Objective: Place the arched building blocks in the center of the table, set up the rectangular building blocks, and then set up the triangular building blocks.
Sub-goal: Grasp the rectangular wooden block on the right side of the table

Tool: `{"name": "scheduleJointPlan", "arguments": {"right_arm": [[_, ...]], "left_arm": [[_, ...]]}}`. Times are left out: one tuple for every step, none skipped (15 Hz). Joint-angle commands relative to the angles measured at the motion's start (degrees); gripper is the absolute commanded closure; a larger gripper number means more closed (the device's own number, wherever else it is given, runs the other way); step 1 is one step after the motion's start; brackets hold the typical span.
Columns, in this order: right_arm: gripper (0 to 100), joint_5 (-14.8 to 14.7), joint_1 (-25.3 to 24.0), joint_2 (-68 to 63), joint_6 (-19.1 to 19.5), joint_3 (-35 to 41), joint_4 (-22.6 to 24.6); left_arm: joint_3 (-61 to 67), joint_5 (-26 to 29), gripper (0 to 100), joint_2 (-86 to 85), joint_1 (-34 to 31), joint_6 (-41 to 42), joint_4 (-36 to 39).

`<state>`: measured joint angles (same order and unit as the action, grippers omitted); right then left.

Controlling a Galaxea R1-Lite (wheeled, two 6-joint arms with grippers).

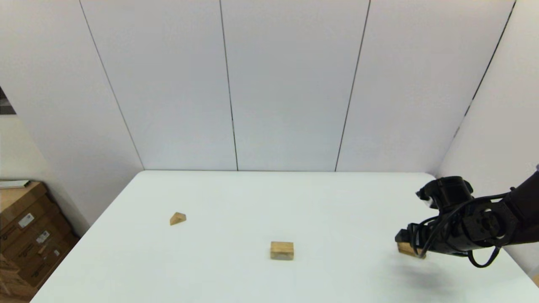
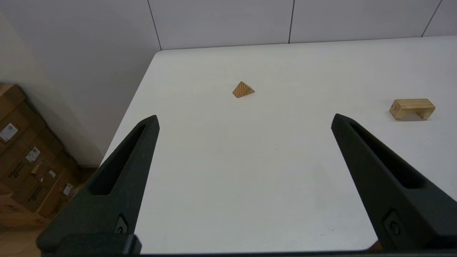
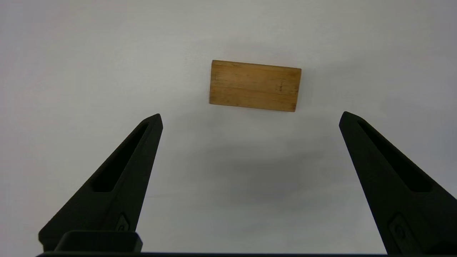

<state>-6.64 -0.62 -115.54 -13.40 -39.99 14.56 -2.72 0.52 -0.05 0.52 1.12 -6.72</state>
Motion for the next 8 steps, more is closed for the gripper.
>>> {"name": "scheduleJointPlan", "arguments": {"right_arm": [[0, 0.1, 0.2, -0.6, -0.1, -0.1, 0.0], [0, 0.1, 0.2, -0.6, -0.2, -0.1, 0.0], [0, 0.1, 0.2, -0.9, -0.1, -0.1, 0.1], [0, 0.1, 0.3, -1.3, -0.1, -0.1, 0.0], [0, 0.2, 0.4, -1.2, 0.0, 0.0, 0.0], [0, 0.4, 0.7, -0.8, 0.4, 0.5, 0.1], [0, 0.4, 1.3, -0.4, 1.3, 0.4, 0.1], [0, 0.6, 3.5, 0.4, 4.3, -0.2, 0.1]], "left_arm": [[0.0, 0.0, 0, 0.0, 0.0, 0.0, -0.1], [0.0, 0.0, 0, 0.0, 0.0, 0.0, -0.1], [0.0, 0.0, 0, 0.0, 0.0, 0.0, -0.1], [0.0, 0.0, 0, 0.0, 0.0, 0.0, -0.1], [0.0, 0.0, 0, 0.0, 0.0, 0.0, -0.1], [0.0, 0.0, 0, 0.0, 0.0, 0.0, -0.1], [0.0, 0.0, 0, 0.0, 0.0, 0.0, -0.1], [0.0, 0.0, 0, 0.0, 0.0, 0.0, -0.1]]}}
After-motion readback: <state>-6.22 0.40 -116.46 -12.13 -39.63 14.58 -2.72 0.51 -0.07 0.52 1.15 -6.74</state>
